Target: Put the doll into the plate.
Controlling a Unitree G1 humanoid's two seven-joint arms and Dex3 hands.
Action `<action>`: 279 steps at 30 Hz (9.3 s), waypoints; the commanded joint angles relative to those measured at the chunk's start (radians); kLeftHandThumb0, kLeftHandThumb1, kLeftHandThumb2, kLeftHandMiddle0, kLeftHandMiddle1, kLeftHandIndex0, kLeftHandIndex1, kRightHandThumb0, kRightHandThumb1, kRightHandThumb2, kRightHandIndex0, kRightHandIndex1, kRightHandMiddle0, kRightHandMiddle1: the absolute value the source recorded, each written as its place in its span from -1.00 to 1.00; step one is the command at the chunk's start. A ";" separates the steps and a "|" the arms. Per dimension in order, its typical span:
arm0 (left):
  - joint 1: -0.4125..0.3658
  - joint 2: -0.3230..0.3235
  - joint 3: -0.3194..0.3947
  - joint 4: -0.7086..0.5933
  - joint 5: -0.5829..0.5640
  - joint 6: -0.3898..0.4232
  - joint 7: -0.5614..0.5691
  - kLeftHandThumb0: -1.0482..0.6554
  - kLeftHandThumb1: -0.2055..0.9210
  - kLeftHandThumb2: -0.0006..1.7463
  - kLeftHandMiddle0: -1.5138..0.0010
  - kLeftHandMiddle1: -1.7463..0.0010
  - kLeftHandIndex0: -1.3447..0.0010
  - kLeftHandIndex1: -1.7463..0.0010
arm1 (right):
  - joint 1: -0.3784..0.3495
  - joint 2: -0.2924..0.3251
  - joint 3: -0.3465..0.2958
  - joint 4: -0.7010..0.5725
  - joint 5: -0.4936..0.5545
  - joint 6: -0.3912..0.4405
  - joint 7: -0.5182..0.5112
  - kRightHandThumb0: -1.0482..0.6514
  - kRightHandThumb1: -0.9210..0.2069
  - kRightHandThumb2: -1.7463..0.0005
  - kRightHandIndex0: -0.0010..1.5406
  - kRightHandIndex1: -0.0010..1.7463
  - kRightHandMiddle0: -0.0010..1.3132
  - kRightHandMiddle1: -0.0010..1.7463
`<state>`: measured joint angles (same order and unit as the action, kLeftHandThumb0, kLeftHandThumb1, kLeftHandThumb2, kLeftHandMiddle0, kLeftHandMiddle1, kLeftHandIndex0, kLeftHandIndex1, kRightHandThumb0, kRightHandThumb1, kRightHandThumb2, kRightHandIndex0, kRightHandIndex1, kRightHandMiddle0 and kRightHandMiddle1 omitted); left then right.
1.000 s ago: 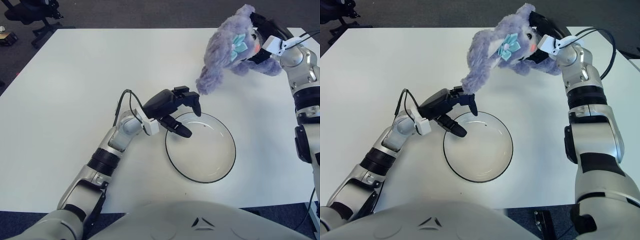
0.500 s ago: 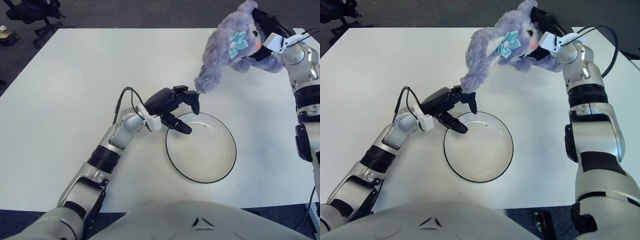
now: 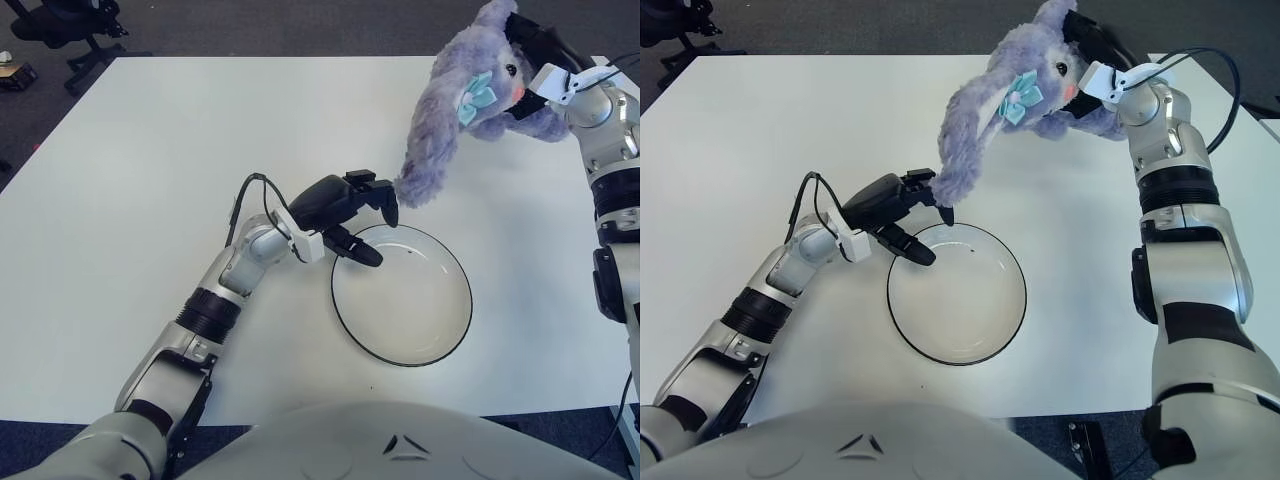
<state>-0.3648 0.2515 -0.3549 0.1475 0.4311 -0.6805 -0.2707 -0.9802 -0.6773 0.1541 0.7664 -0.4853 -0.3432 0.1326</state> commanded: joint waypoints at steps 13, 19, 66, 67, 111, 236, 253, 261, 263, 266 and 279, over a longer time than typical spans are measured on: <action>-0.028 0.013 -0.017 0.042 0.052 -0.028 0.033 0.23 1.00 -0.64 0.49 -0.54 0.43 -0.79 | -0.009 -0.018 -0.011 -0.080 -0.002 0.061 -0.003 0.74 -0.14 -0.32 -0.34 1.00 -0.14 1.00; -0.017 0.010 -0.031 0.023 -0.002 -0.012 -0.011 0.23 1.00 -0.64 0.50 -0.55 0.42 -0.78 | -0.009 -0.018 -0.011 -0.087 0.001 0.074 0.002 0.74 -0.15 -0.32 -0.34 1.00 -0.15 1.00; -0.103 0.045 -0.054 0.123 -0.075 -0.069 -0.140 -0.32 1.00 0.03 0.57 -0.38 0.01 -0.16 | -0.019 -0.021 -0.028 -0.067 0.028 0.061 0.006 0.73 -0.16 -0.31 -0.35 1.00 -0.16 1.00; -0.103 0.045 -0.053 0.125 -0.073 -0.071 -0.138 -0.32 1.00 0.04 0.56 -0.34 0.01 -0.16 | -0.019 -0.021 -0.029 -0.067 0.028 0.061 0.007 0.73 -0.16 -0.31 -0.35 1.00 -0.16 1.00; -0.198 0.136 -0.063 0.202 0.264 -0.132 0.079 -0.45 1.00 0.26 0.43 -0.38 0.22 -0.58 | -0.036 -0.022 -0.025 -0.056 0.039 0.068 0.025 0.74 -0.12 -0.34 -0.33 1.00 -0.15 1.00; -0.249 0.165 -0.019 0.182 -0.104 0.010 -0.022 -0.44 1.00 0.20 0.31 0.14 0.12 -0.42 | -0.010 -0.039 -0.032 -0.071 0.038 0.064 0.045 0.73 -0.20 -0.27 -0.37 1.00 -0.20 1.00; -0.164 0.163 0.020 -0.057 -0.347 0.231 -0.264 -0.54 1.00 0.24 0.22 0.39 0.14 -0.32 | -0.002 -0.041 -0.029 -0.090 0.031 0.083 0.042 0.73 -0.21 -0.27 -0.37 1.00 -0.20 1.00; -0.147 0.158 0.034 -0.090 -0.418 0.287 -0.341 -0.55 1.00 0.22 0.18 0.47 0.13 -0.41 | 0.002 -0.042 -0.028 -0.097 0.025 0.083 0.043 0.72 -0.21 -0.27 -0.37 1.00 -0.20 1.00; -0.145 0.158 0.038 -0.096 -0.429 0.299 -0.356 -0.55 1.00 0.22 0.18 0.48 0.13 -0.43 | 0.001 -0.043 -0.028 -0.098 0.024 0.085 0.043 0.72 -0.21 -0.27 -0.37 1.00 -0.20 1.00; -0.137 0.160 0.041 -0.106 -0.439 0.310 -0.375 -0.55 1.00 0.21 0.18 0.49 0.13 -0.45 | 0.001 -0.045 -0.027 -0.100 0.021 0.087 0.044 0.72 -0.21 -0.27 -0.37 1.00 -0.20 1.00; -0.145 0.158 0.032 -0.010 -0.299 0.140 -0.350 -0.55 1.00 0.19 0.17 0.56 0.13 -0.48 | 0.007 -0.048 -0.028 -0.107 0.020 0.086 0.045 0.72 -0.21 -0.26 -0.38 1.00 -0.20 1.00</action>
<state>-0.5032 0.4070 -0.3215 0.1048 0.1044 -0.5018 -0.6295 -0.9736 -0.7049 0.1296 0.6789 -0.4620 -0.2565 0.1768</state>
